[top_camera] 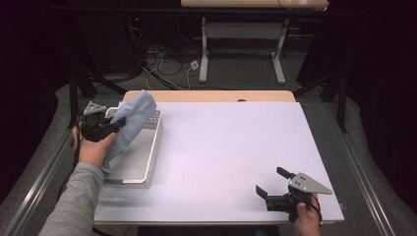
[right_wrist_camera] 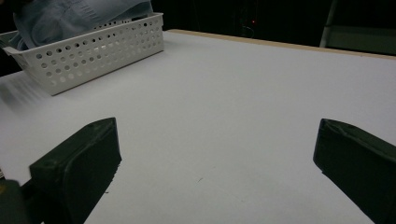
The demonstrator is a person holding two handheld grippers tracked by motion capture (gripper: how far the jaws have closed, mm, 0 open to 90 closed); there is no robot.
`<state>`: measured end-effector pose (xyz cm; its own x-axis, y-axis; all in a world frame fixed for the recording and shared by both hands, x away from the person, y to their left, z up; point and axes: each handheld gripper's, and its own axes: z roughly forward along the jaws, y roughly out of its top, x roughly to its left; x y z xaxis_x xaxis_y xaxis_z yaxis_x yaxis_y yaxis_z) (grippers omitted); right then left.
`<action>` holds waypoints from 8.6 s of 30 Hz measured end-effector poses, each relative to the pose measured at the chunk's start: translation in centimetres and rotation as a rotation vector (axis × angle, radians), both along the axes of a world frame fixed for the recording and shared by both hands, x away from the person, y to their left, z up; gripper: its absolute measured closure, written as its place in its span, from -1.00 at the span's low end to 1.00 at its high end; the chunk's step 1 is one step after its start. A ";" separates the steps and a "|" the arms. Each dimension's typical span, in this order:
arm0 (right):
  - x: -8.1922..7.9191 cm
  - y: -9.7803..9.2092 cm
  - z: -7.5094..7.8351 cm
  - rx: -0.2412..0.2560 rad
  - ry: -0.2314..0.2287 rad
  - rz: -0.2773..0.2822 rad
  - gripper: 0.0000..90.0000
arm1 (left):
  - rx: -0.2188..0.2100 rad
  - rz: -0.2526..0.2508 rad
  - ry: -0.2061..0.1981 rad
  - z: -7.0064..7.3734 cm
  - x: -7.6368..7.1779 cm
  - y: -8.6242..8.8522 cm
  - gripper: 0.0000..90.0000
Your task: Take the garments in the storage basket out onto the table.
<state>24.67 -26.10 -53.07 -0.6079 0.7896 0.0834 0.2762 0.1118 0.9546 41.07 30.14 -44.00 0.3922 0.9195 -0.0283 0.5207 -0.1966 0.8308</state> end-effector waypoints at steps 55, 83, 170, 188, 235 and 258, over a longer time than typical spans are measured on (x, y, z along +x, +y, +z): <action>0.0 -0.2 0.0 0.007 -0.001 -0.009 -0.99 | -0.205 -0.092 -0.182 7.2 -4.8 -3.2 0.57; -0.1 -0.4 0.1 0.018 -0.003 -0.011 -0.99 | -0.272 -0.205 -0.238 8.5 -8.0 -8.4 0.57; -0.1 -0.2 0.2 0.028 -0.014 0.002 -0.99 | -0.248 -0.249 -0.006 -3.5 -7.1 -19.1 0.56; -0.1 -0.4 0.2 0.025 -0.005 -0.001 -0.99 | -0.170 -0.248 0.067 -6.4 -5.2 -21.1 0.54; -0.1 -0.5 0.3 0.019 -0.015 0.009 -0.99 | -0.228 -0.204 -0.049 -4.3 -6.2 -19.1 -0.10; -0.2 -0.3 0.2 0.021 -0.011 0.004 -0.99 | -0.274 -0.210 -0.089 -2.2 -10.1 -13.9 -0.68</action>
